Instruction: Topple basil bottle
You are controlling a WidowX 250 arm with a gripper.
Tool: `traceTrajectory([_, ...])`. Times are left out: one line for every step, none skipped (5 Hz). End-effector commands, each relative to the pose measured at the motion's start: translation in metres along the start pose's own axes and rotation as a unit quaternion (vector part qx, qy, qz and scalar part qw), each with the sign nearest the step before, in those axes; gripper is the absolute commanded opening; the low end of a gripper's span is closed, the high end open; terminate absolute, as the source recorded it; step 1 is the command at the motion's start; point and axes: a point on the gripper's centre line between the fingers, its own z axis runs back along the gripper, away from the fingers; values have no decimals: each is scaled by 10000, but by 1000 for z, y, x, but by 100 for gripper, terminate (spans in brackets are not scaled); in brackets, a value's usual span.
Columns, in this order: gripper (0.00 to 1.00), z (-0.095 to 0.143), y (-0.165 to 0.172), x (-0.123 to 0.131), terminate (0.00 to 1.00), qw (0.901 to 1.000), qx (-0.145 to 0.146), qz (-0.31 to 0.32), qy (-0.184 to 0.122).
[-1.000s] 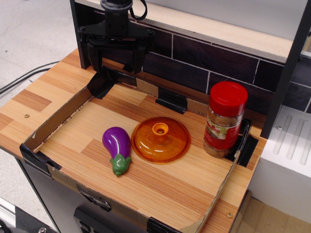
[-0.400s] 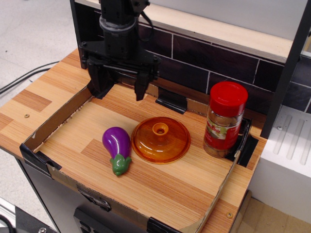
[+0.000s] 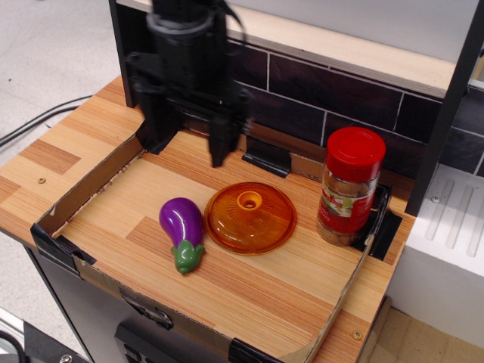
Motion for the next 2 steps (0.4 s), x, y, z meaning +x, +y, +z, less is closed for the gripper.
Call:
traceTrajectory([100, -5, -25, 18, 0, 9936, -262, -1077, -199])
traceTrajectory([100, -7, -38, 20, 0, 9875, -457, -1449, -412])
